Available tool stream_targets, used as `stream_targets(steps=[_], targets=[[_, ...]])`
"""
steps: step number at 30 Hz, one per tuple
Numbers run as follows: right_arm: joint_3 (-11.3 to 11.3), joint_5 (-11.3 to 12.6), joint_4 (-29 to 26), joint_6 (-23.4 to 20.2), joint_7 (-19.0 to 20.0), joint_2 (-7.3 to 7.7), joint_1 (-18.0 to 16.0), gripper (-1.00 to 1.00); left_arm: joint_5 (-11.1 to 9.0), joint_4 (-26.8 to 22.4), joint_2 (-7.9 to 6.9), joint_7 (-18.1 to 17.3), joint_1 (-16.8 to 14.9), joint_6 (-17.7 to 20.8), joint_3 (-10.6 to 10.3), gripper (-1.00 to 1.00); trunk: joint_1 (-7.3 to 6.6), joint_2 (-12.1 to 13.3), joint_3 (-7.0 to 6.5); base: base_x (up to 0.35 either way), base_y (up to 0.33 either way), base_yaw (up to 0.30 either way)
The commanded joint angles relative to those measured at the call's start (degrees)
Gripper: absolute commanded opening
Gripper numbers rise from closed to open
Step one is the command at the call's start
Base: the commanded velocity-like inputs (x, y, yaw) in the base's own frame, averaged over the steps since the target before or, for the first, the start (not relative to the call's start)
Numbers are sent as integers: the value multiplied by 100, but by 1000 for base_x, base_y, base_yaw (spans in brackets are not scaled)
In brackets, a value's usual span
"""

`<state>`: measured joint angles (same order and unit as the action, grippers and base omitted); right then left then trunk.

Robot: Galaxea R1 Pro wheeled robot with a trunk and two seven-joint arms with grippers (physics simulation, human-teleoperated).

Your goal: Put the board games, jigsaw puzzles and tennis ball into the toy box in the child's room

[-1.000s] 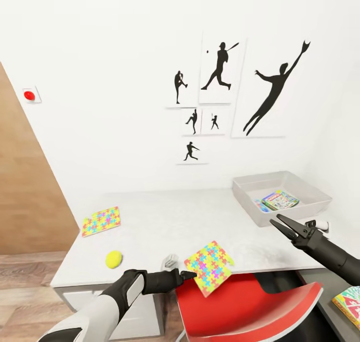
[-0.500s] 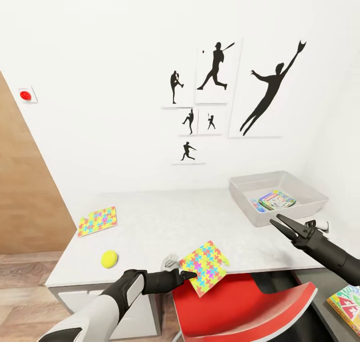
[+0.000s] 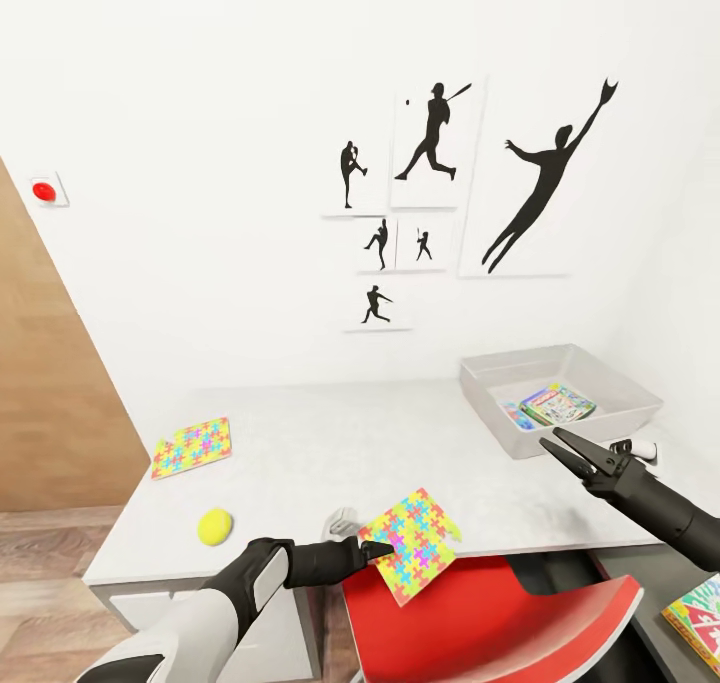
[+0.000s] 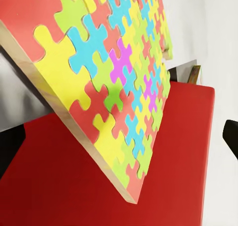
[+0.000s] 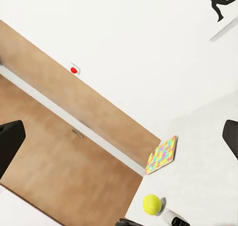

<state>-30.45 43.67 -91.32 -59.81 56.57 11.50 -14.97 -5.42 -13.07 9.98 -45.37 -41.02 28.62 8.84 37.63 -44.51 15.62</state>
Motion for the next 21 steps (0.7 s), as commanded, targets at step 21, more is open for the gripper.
stream_targets(steps=[21], targets=[[-14,-20,0,-19,30,1,-5,100,-38,-2,2,-7,-5,63,21,100,1,-6,8,0,0,0]])
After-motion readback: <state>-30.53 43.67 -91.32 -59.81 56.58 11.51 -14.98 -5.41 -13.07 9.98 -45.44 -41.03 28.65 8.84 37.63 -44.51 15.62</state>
